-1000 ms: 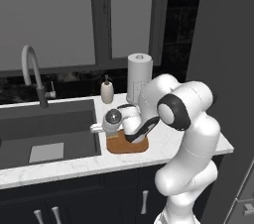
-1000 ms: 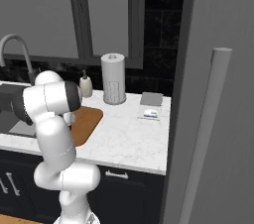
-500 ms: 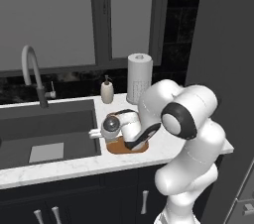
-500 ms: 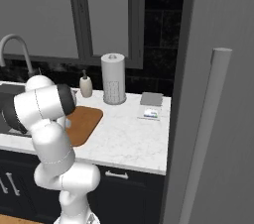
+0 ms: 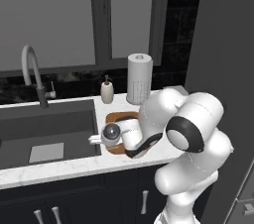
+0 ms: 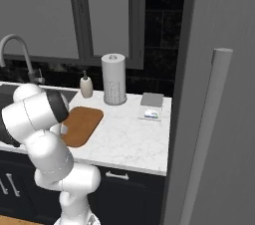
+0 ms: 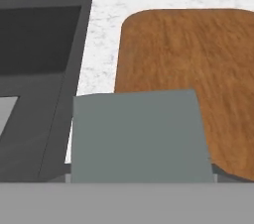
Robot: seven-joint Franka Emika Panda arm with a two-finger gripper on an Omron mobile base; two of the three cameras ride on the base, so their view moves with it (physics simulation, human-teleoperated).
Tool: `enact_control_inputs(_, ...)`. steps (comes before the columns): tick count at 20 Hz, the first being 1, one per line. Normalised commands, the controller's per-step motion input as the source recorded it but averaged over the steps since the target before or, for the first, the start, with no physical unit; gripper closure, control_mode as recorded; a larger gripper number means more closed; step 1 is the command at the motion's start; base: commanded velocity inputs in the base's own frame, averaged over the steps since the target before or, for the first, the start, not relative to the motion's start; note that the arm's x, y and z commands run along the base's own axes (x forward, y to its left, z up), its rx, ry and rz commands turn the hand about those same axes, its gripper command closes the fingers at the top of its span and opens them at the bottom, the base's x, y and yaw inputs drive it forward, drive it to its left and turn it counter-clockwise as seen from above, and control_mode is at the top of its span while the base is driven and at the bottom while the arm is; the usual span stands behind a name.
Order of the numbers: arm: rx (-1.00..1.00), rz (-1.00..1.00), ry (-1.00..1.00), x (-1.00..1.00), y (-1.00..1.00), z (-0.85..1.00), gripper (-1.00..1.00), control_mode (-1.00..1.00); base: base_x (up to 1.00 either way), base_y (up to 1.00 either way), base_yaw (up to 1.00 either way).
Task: Pick up the sponge from the counter and clean the cutting board by briefly scrubbing or pressing down on the cutting board. Once finished, release the sponge.
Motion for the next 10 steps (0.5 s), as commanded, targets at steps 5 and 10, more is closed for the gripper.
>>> enact_control_inputs(5, 0.00, -0.02, 0.04, -0.42, -0.37, -0.46, 1.00, -1.00, 0.00, 0.00, 0.00)
enact_control_inputs(10, 0.00, -0.07, 0.01, 0.02, -0.52, -0.54, 1.00, -1.00, 0.00, 0.00, 0.00)
